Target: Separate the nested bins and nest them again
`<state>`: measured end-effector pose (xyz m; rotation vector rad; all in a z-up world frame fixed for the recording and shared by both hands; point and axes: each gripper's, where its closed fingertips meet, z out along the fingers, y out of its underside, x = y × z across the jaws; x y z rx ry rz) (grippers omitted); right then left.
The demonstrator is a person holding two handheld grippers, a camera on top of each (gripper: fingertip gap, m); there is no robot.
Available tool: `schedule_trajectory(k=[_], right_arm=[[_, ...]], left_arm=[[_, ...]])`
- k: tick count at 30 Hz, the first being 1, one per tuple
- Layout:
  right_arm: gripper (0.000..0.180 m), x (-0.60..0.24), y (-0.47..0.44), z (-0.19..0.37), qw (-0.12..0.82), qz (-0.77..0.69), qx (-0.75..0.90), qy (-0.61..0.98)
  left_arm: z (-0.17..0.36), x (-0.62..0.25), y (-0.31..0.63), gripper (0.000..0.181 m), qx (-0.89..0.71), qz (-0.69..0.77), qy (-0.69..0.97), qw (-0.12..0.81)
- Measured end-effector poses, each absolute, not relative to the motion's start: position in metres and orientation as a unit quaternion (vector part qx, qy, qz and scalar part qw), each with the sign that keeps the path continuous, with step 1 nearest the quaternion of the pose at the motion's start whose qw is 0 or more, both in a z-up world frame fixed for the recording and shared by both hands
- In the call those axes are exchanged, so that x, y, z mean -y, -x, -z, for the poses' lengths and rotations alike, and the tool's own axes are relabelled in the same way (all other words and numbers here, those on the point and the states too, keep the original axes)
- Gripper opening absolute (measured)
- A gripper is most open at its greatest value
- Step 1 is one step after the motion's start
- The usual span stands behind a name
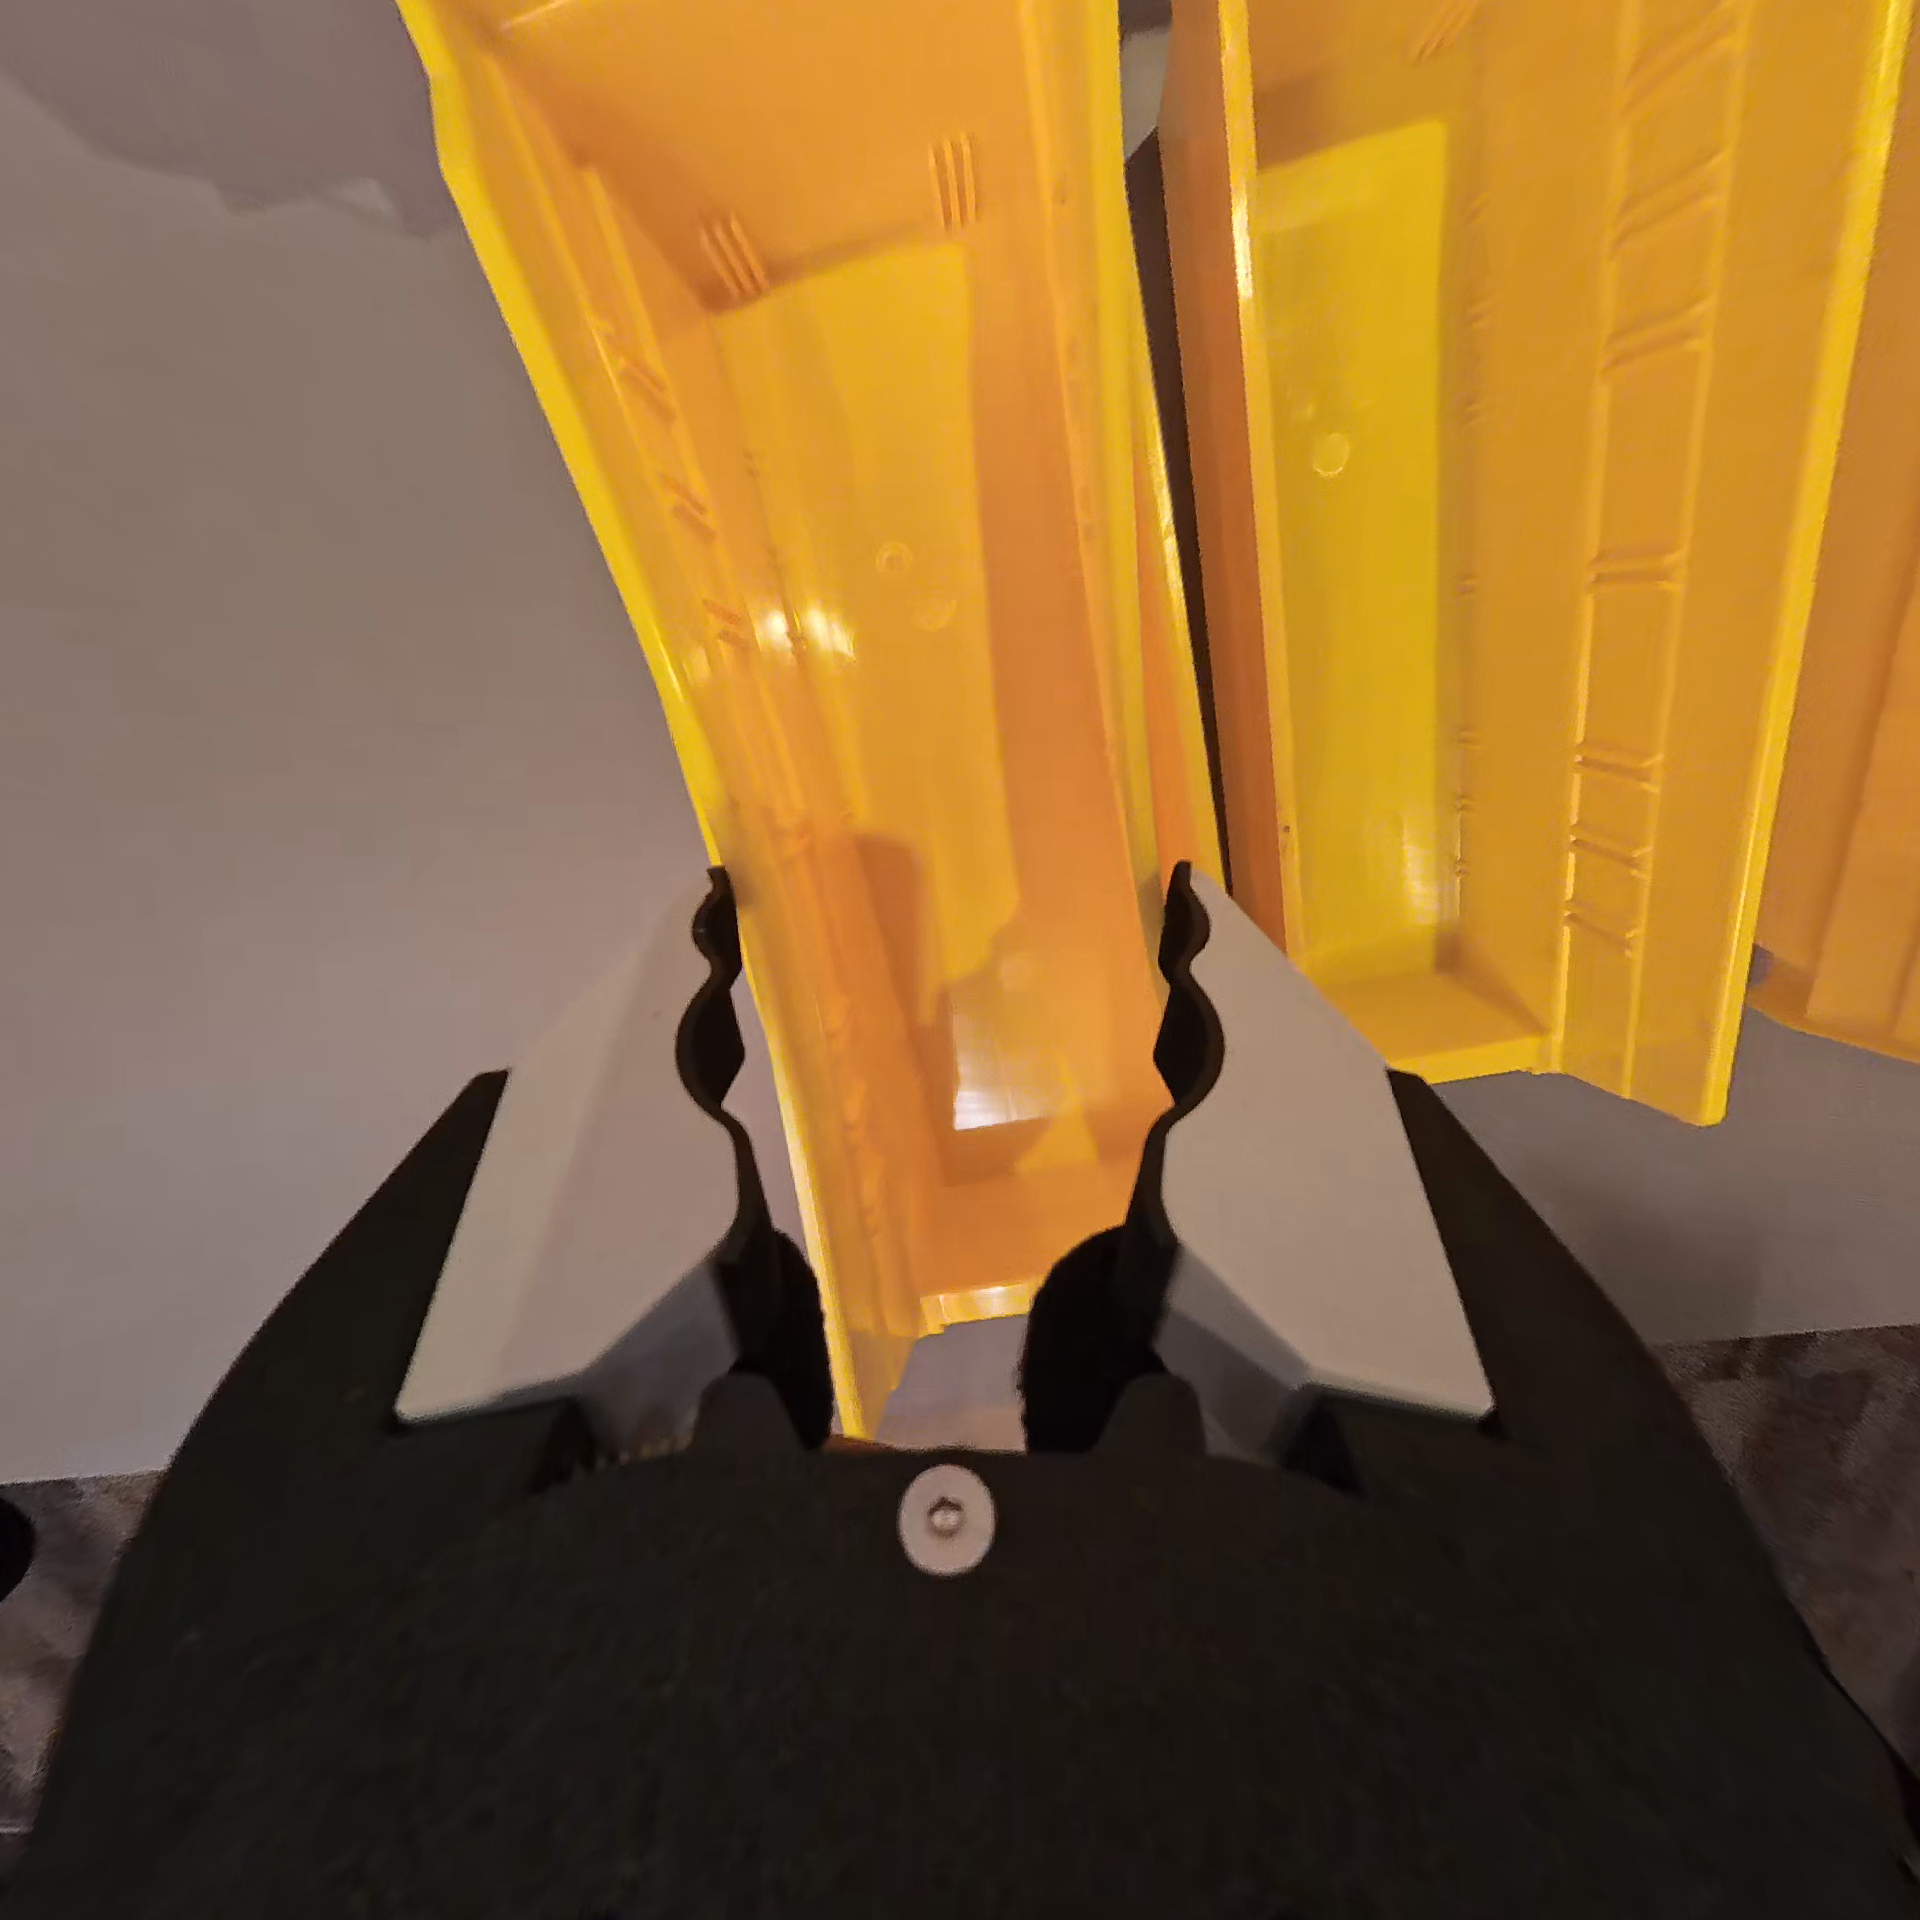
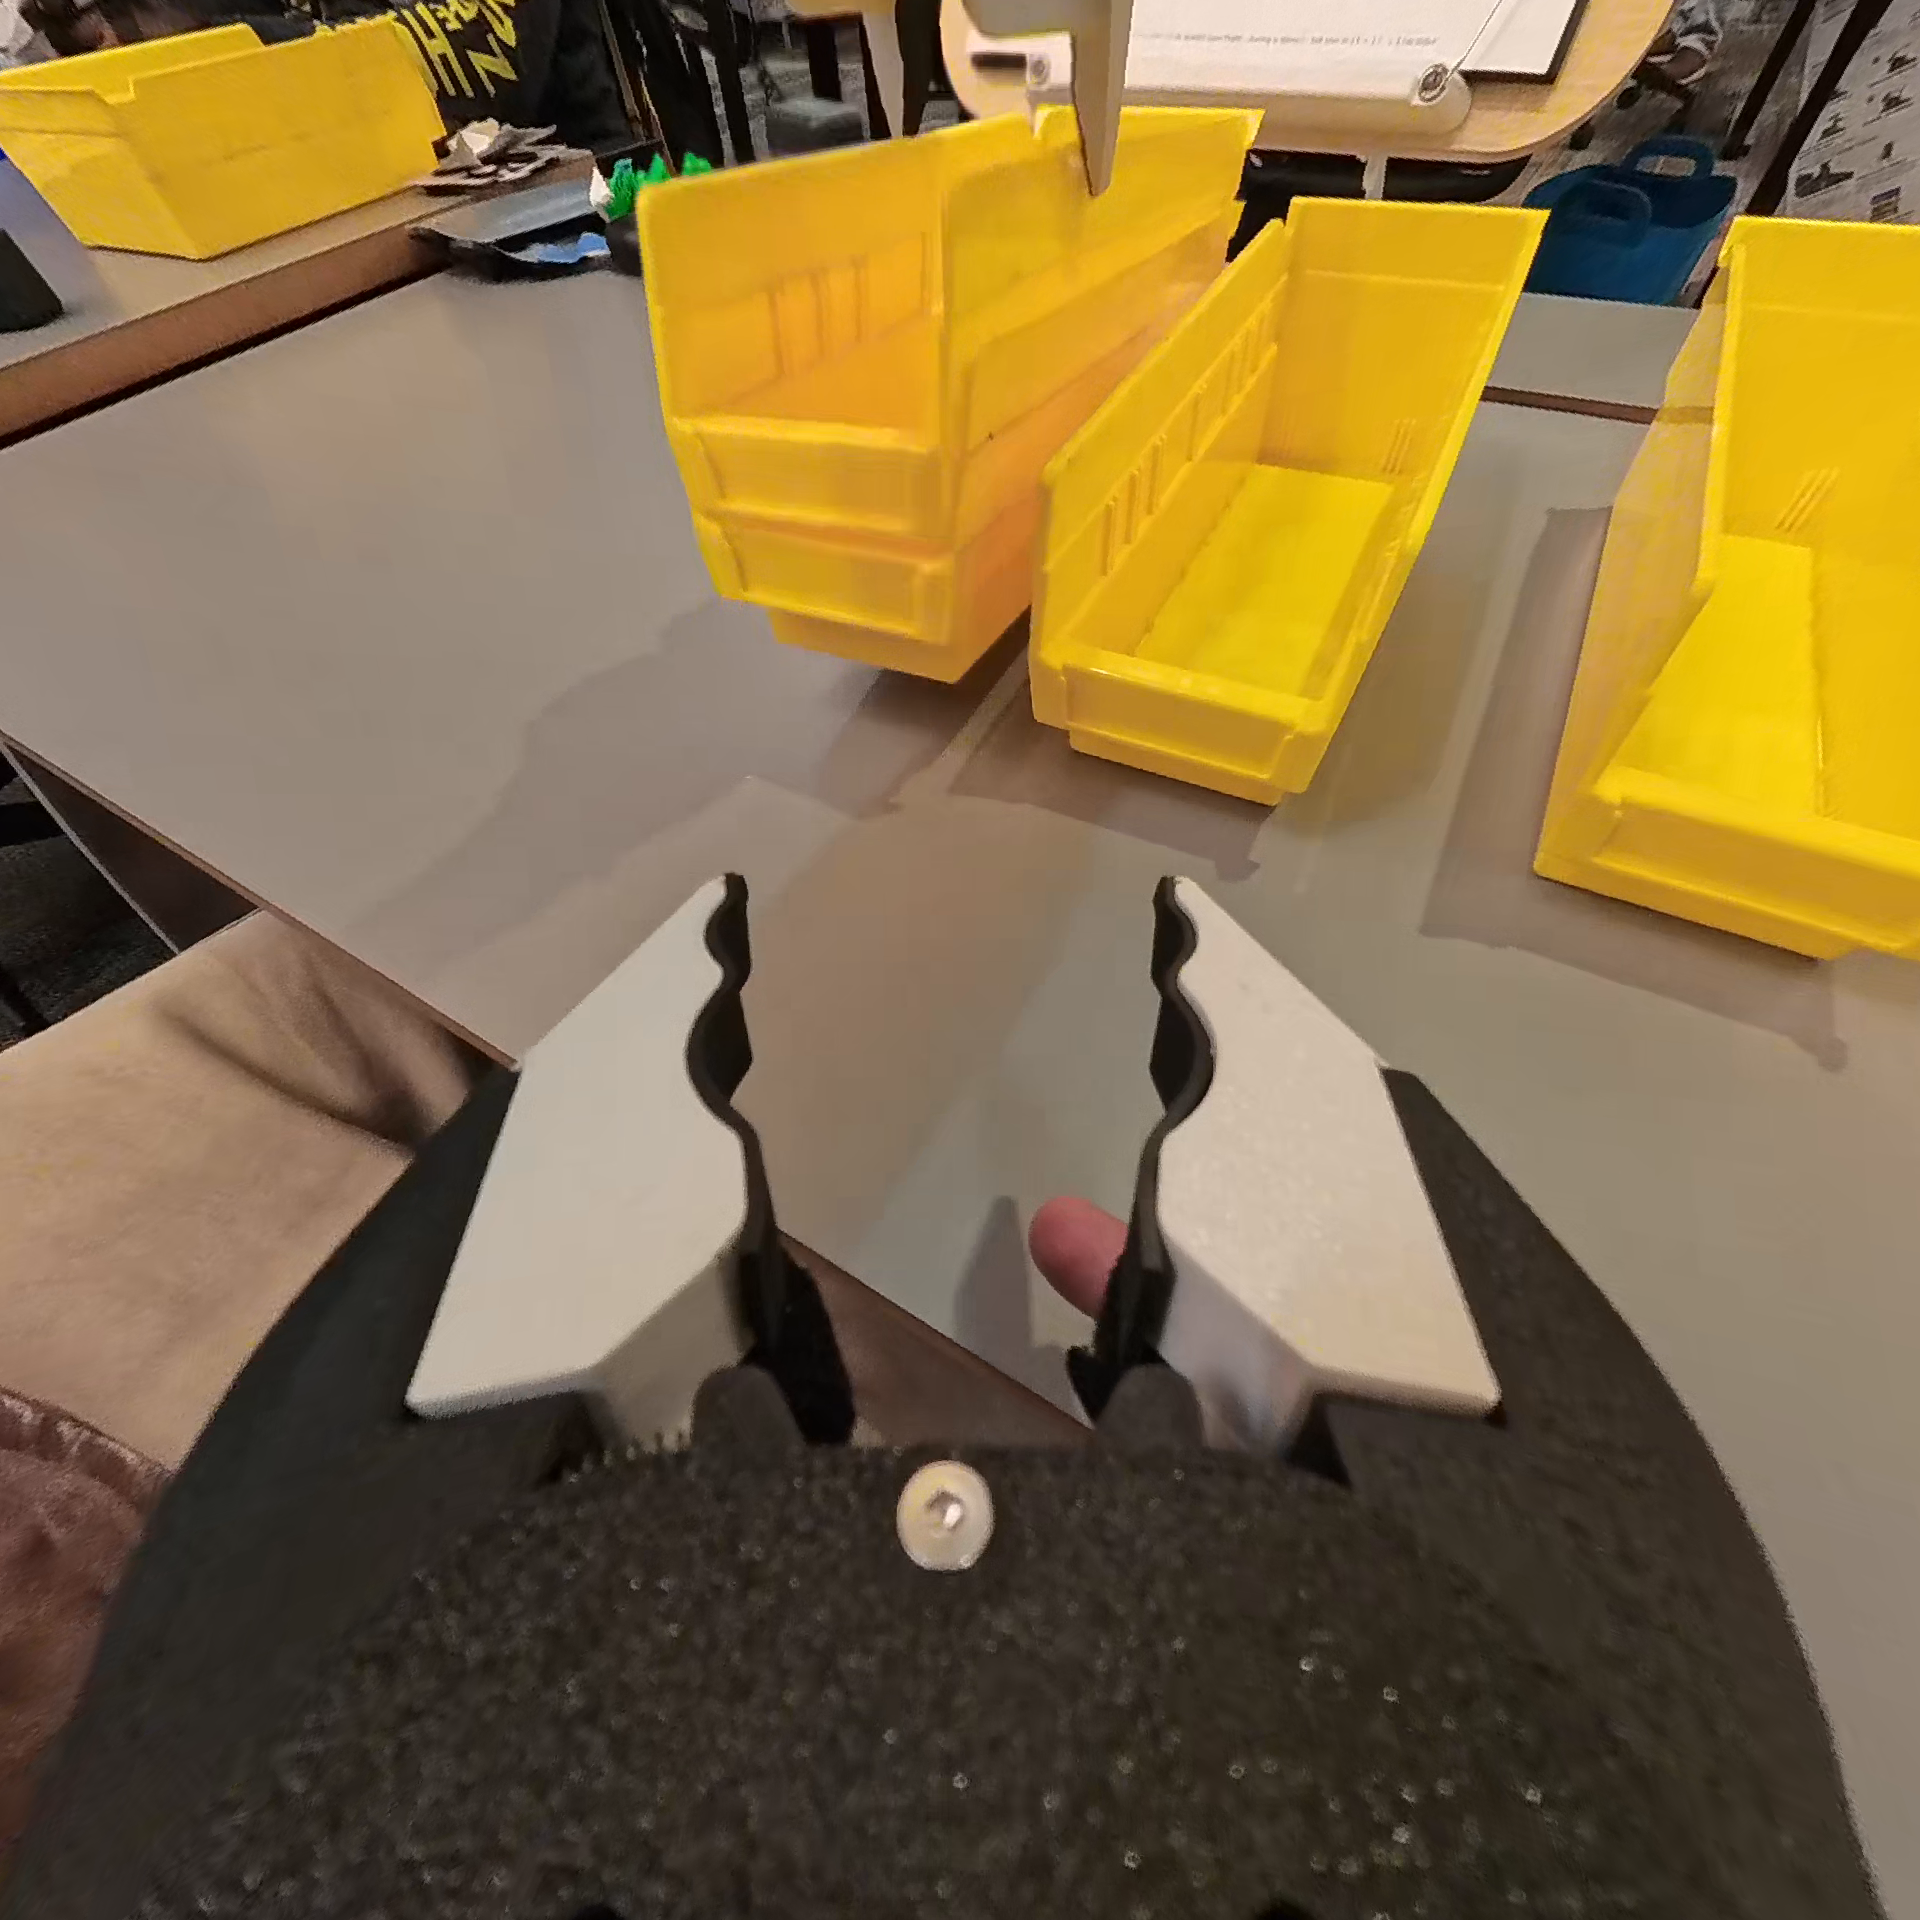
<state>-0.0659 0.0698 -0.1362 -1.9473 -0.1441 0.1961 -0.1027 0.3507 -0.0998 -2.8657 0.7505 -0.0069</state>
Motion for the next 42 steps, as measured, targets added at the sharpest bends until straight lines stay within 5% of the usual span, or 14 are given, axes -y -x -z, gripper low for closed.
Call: schedule_trajectory(k=[21, 34, 42], right_arm=[[0.078, -0.069, 0.071, 0.141, 0.548, -0.074, 0.078, 0.830], [0.078, -0.071, 0.064, 0.138, 0.559, -0.055, 0.067, 0.825], [0.078, -0.072, 0.065, 0.144, 0.547, -0.059, 0.069, 0.832]], left_arm=[[-0.021, -0.390, 0.162, 0.082, -0.235, -0.025, 0.957, 0.170], [0.118, -0.406, 0.267, 0.085, -0.262, -0.066, 0.953, 0.137], [0.145, -0.407, 0.269, 0.092, -0.251, -0.033, 0.952, 0.172]])
